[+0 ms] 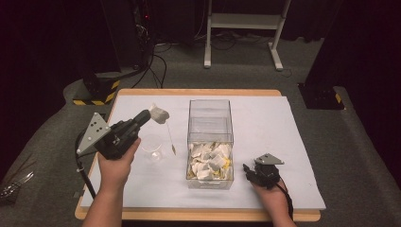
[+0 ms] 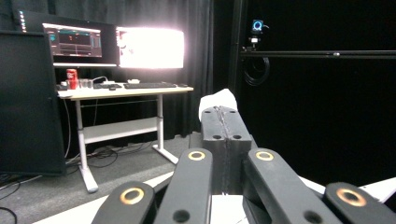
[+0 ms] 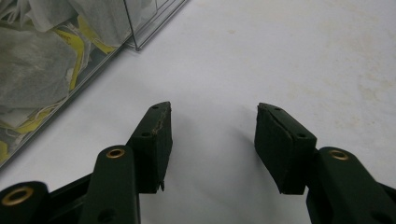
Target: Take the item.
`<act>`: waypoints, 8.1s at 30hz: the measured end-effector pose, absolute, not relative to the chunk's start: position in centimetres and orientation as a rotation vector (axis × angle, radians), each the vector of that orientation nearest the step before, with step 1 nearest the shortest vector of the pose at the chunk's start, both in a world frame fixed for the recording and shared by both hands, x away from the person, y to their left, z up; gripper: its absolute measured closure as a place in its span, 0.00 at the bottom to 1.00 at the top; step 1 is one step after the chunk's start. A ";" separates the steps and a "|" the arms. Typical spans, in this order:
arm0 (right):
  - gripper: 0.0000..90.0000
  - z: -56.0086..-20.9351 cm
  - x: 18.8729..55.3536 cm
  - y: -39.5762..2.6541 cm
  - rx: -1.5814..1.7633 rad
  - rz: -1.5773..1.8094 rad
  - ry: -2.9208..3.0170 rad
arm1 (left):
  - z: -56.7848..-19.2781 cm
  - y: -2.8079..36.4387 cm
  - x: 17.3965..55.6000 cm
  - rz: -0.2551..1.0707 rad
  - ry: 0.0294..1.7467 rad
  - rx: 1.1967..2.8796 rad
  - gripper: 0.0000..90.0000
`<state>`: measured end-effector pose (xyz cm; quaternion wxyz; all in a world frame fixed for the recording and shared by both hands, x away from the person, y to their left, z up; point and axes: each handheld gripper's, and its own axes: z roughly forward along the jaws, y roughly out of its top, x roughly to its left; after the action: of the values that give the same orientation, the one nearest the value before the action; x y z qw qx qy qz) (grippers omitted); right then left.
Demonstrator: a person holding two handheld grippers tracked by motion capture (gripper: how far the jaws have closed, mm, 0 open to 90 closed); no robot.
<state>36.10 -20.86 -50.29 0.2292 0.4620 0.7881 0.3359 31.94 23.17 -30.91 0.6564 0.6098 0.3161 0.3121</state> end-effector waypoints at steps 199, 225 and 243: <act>0.52 -50.3 36.1 -20.8 1.240 0.919 2.174 | -43.9 28.1 33.1 0.685 1.075 1.704 0.67; 0.51 -50.3 36.1 -20.8 1.252 0.926 2.175 | -47.9 28.9 31.5 0.666 1.151 1.807 0.58; 0.48 -49.4 35.4 -20.8 1.202 1.001 2.136 | -50.6 28.6 32.2 0.627 1.231 1.979 0.47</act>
<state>35.36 -20.79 -49.42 0.2444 0.4404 0.7823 0.3665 32.23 28.60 -50.59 0.3561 0.7663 0.4765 0.2428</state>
